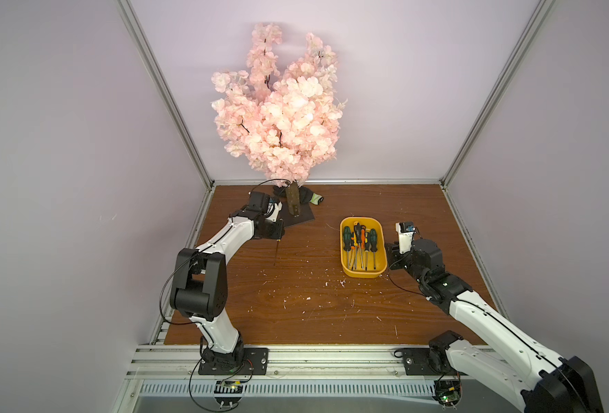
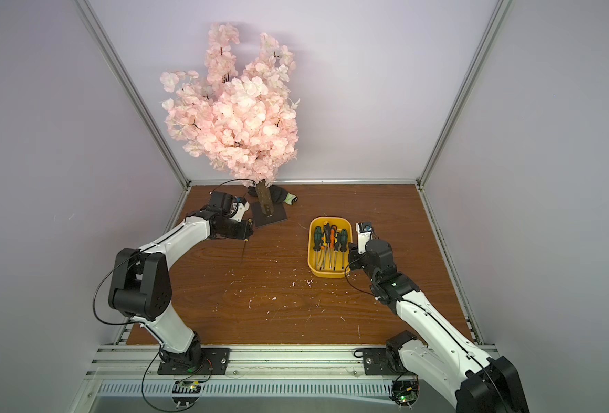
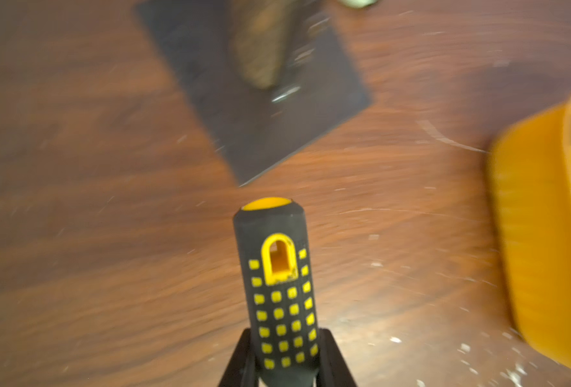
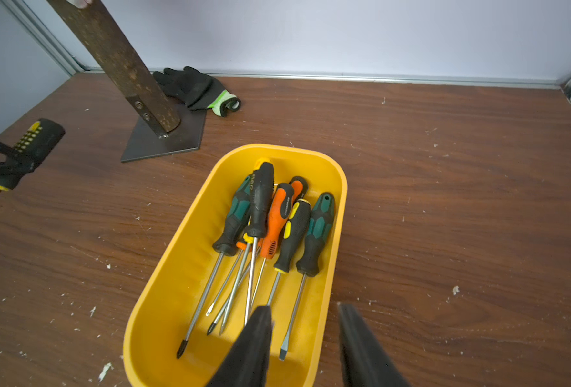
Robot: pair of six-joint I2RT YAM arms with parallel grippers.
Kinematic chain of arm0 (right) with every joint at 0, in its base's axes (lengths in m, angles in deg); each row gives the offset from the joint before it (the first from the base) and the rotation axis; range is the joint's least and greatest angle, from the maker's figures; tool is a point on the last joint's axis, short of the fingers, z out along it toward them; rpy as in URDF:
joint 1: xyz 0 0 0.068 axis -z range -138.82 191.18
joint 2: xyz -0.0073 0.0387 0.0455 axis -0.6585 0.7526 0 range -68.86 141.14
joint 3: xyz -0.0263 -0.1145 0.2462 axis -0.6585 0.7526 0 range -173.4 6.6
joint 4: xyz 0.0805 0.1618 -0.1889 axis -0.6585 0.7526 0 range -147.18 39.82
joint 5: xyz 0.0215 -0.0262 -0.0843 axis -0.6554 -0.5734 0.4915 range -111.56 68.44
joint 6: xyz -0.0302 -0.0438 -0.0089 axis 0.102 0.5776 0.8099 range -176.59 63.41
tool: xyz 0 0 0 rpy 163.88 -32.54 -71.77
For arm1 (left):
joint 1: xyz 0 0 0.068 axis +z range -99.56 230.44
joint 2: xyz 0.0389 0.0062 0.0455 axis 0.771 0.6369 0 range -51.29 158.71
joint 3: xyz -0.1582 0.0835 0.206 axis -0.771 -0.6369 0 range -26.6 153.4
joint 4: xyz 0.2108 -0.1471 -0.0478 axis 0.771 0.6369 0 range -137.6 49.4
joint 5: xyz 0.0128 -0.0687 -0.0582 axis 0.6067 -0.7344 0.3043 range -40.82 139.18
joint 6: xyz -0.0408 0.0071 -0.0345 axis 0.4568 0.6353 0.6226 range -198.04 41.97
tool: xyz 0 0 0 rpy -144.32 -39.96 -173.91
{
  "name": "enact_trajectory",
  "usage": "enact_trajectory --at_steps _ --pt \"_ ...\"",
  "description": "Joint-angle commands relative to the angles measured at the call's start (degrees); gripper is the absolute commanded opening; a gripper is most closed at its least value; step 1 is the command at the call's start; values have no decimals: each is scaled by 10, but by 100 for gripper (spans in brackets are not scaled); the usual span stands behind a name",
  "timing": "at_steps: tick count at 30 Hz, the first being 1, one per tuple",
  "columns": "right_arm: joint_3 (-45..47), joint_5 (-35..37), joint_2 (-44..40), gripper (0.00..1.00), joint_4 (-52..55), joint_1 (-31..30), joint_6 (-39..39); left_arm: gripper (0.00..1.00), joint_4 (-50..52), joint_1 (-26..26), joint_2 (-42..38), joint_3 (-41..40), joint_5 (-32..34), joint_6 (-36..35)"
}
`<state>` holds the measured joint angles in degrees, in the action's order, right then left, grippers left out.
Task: Put the screwdriver on the desktop into the storage box
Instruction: Pick up the screwdriver from the center of the board.
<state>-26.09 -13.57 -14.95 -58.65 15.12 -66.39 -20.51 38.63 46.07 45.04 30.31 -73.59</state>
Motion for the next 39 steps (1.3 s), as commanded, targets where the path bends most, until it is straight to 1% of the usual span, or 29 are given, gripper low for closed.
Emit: enact_trajectory --at_steps 1,4,5,8,11,13,15,17,23,31,39 --pt "-27 -53 -4 39 -39 2 60 2 30 -38 -20 21 -75 -47" --pt "-25 -91 -8 39 -52 -4 108 4 46 -77 -24 38 -115 -76" --pt "-23 -106 -12 39 -58 -10 132 4 57 -90 -23 45 -128 -88" --pt "-11 -119 -26 40 -80 -35 217 4 82 -120 -22 58 -159 -115" --pt "-2 -123 -35 43 -99 -59 313 4 91 -133 -25 61 -198 -126" --pt "0 -138 -34 44 -106 -64 368 4 93 -138 -29 61 -220 -127" --pt "4 -153 -32 49 -116 -70 416 5 92 -146 -36 61 -239 -126" --pt "3 -165 -26 50 -110 -78 472 6 92 -154 -44 62 -246 -125" --pt "-15 -181 -4 52 -80 -105 605 8 92 -170 -59 59 -266 -118" --pt "-28 -153 24 55 -101 -152 702 8 93 -213 -50 58 -281 -103" --pt "-43 -153 42 55 -110 -160 730 7 93 -241 -43 59 -288 -89"
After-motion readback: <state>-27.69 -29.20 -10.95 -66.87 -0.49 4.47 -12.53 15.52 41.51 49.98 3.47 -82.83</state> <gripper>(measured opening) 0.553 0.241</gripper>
